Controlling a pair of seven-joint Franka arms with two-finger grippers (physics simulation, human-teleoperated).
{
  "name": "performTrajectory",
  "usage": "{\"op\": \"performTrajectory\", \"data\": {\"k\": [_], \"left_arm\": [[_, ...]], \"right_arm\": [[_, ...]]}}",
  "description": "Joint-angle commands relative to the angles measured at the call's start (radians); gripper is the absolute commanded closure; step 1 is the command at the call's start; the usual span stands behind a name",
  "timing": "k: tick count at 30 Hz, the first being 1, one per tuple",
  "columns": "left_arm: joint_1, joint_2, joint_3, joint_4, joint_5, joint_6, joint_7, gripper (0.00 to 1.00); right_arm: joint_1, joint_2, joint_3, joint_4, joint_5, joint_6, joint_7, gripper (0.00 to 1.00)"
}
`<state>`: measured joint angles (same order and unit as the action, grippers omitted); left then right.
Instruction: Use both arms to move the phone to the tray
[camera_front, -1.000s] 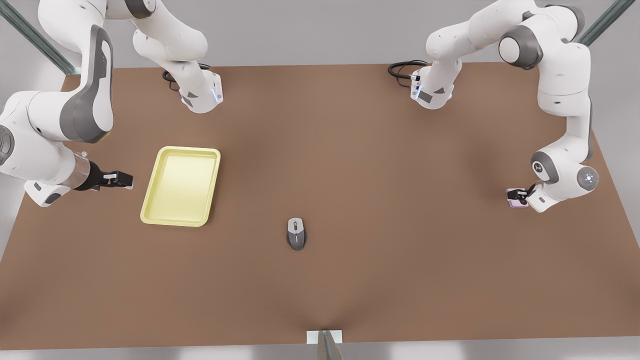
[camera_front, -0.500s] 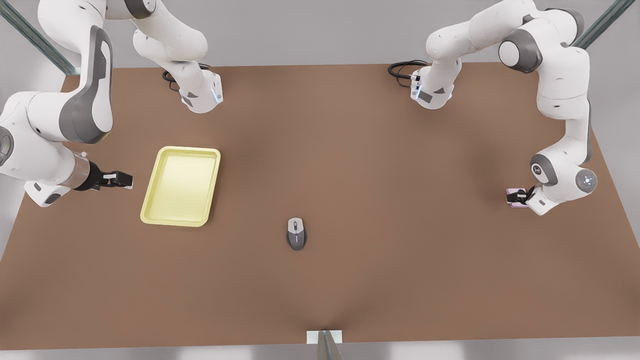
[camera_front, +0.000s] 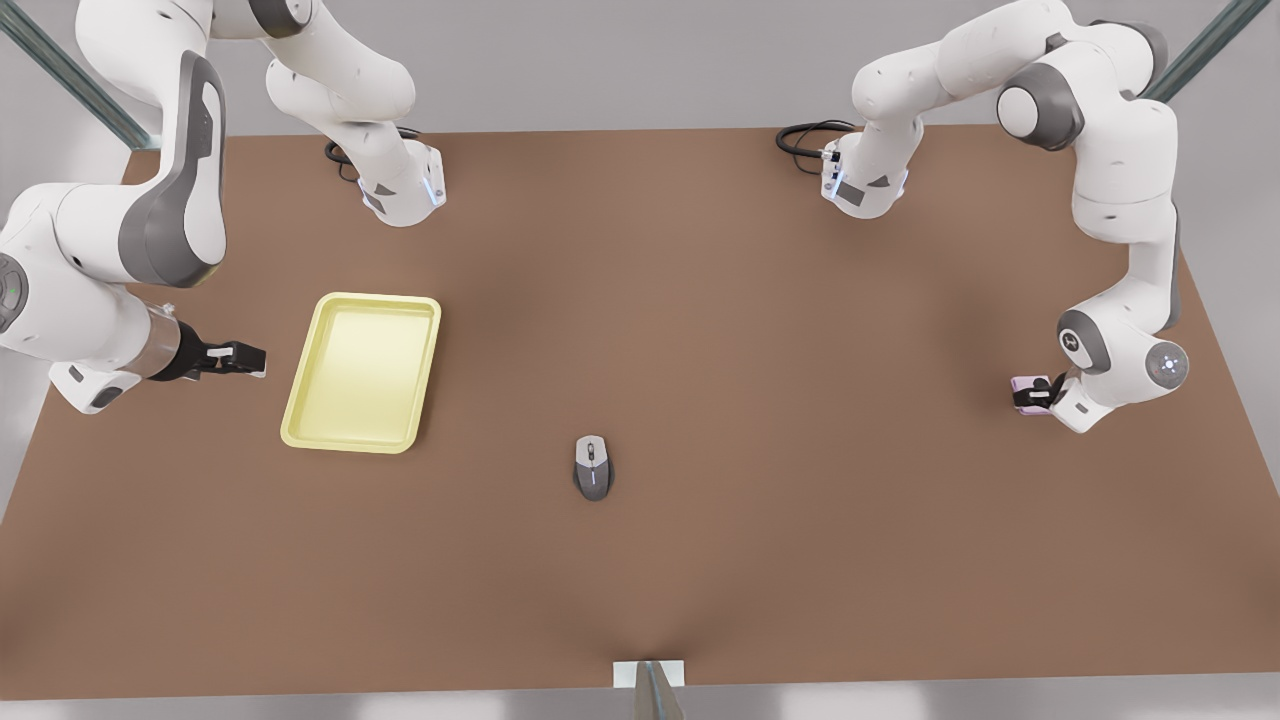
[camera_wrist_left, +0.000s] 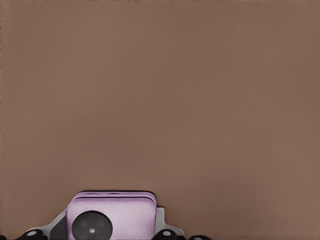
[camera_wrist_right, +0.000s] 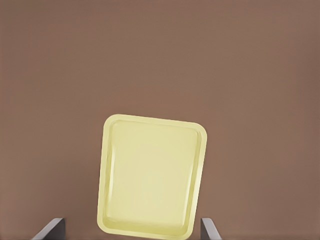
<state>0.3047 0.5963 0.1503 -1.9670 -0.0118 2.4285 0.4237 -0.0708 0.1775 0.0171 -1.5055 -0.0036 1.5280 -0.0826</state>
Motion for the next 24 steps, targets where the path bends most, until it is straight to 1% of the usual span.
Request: {"op": "performTrajectory", "data": {"k": [1,5,10,12,15,17,19,20,21,22,23,24], "left_arm": [[0.001,-0.001,0.0,0.0,-0.005,-0.008,-0.06,0.2],[-0.001,-0.004,0.0,0.0,-0.008,-0.012,-0.062,0.2],[-0.064,-0.053,0.0,-0.004,-0.007,-0.068,-0.141,0.2],[-0.229,-0.11,-0.001,-0.009,-0.008,-0.195,-0.354,0.2],[-0.55,-0.142,-0.012,-0.007,-0.01,-0.241,-0.802,0.2],[-0.76,-0.151,-0.032,-0.007,-0.048,-0.299,-1.057,0.2],[-0.95,-0.135,-0.034,0.022,-0.145,-0.304,-1.266,0.2],[-1.013,-0.087,-0.035,0.097,-0.149,-0.331,-1.371,0.2],[-1.075,0.037,-0.035,0.315,-0.151,-0.466,-1.519,0.2],[-1.102,0.112,-0.035,0.462,-0.192,-0.546,-1.612,0.2],[-1.138,0.112,-0.035,0.479,-0.235,-0.572,-1.642,0.19],[-1.177,0.14,-0.035,0.545,-0.286,-0.58,-1.715,0.19]], "right_arm": [[0.0,-0.001,0.0,0.001,0.001,-0.002,-0.002,0.0],[0.0,-0.001,0.0,0.002,0.001,0.0,-0.002,0.0],[0.0,-0.001,0.0,0.002,0.001,0.0,0.0,0.0],[0.0,-0.001,0.0,0.002,0.001,0.0,0.0,0.0],[0.0,-0.001,0.0,0.001,0.001,-0.002,-0.002,0.0],[0.0,-0.001,0.0,0.001,0.001,0.0,0.0,0.0],[0.0,-0.001,0.0,-0.001,0.001,-0.002,0.0,0.0],[0.0,-0.001,0.0,0.001,0.001,-0.002,0.0,0.0],[0.0,-0.001,0.0,-0.001,0.001,-0.002,0.0,0.0],[0.0,-0.001,0.0,-0.001,0.001,-0.002,0.0,0.0],[0.0,-0.001,0.0,-0.001,0.001,-0.002,0.0,0.0],[0.0,-0.001,0.0,-0.001,0.001,0.0,0.001,0.0]]}}
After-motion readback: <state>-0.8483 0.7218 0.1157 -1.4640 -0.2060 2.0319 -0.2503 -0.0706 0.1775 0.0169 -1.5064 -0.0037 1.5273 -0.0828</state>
